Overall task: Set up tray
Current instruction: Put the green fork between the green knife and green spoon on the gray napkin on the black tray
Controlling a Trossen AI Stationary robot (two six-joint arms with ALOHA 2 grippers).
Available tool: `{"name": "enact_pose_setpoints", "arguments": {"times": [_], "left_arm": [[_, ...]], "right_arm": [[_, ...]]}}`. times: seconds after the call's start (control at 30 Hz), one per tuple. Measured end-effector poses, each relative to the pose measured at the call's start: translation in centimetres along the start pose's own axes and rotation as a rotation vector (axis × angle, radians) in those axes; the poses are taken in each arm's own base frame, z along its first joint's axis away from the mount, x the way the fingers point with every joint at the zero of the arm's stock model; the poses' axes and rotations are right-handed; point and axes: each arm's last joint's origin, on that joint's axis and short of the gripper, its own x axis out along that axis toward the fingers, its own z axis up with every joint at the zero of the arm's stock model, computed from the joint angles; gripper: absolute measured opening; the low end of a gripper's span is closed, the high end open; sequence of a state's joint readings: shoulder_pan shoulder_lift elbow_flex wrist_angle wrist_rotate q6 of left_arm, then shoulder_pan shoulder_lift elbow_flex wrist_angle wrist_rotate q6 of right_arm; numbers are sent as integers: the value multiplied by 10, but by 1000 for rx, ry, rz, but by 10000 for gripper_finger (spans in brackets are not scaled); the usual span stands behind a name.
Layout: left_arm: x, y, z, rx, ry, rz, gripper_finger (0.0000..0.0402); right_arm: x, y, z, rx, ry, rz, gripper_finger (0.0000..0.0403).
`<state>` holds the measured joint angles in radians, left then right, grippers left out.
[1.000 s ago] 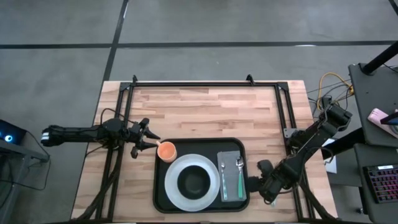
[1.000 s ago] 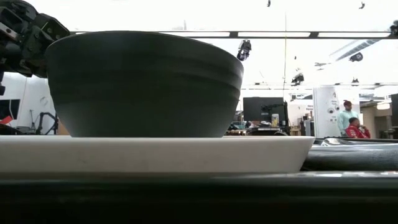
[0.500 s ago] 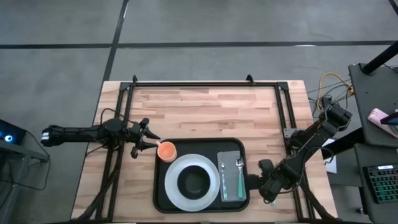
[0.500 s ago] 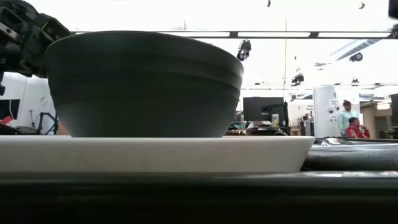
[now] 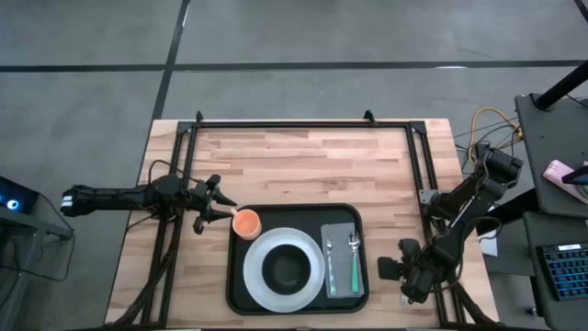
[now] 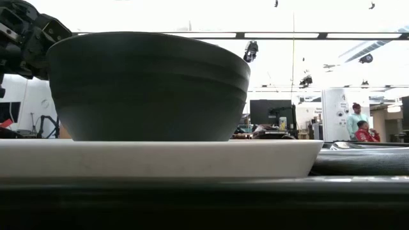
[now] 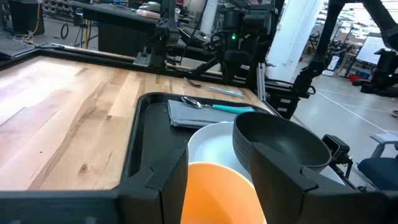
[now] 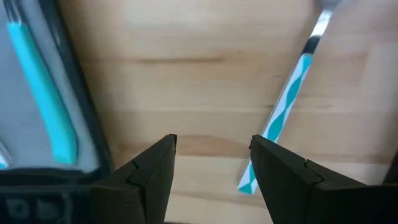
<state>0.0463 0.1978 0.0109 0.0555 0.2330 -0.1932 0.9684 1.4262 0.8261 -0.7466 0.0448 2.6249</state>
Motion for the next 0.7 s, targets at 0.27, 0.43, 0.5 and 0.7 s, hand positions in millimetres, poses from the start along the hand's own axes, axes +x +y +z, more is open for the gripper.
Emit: {"name": "enact_pose_setpoints", "arguments": {"times": [0.27, 0.43, 0.5, 0.7], "left_arm": [[0, 0, 0, 0, 0, 0, 151], [0, 0, 0, 0, 0, -1, 151], [0, 0, 0, 0, 0, 0, 151], [0, 0, 0, 0, 0, -1, 151]], "right_arm": [[-2, -7, 6, 2, -48, -91, 196], [0, -16, 6, -16, -44, -114, 196], [2, -19, 7, -13, -39, -122, 196], [7, -22, 10, -14, -39, -131, 196]]}}
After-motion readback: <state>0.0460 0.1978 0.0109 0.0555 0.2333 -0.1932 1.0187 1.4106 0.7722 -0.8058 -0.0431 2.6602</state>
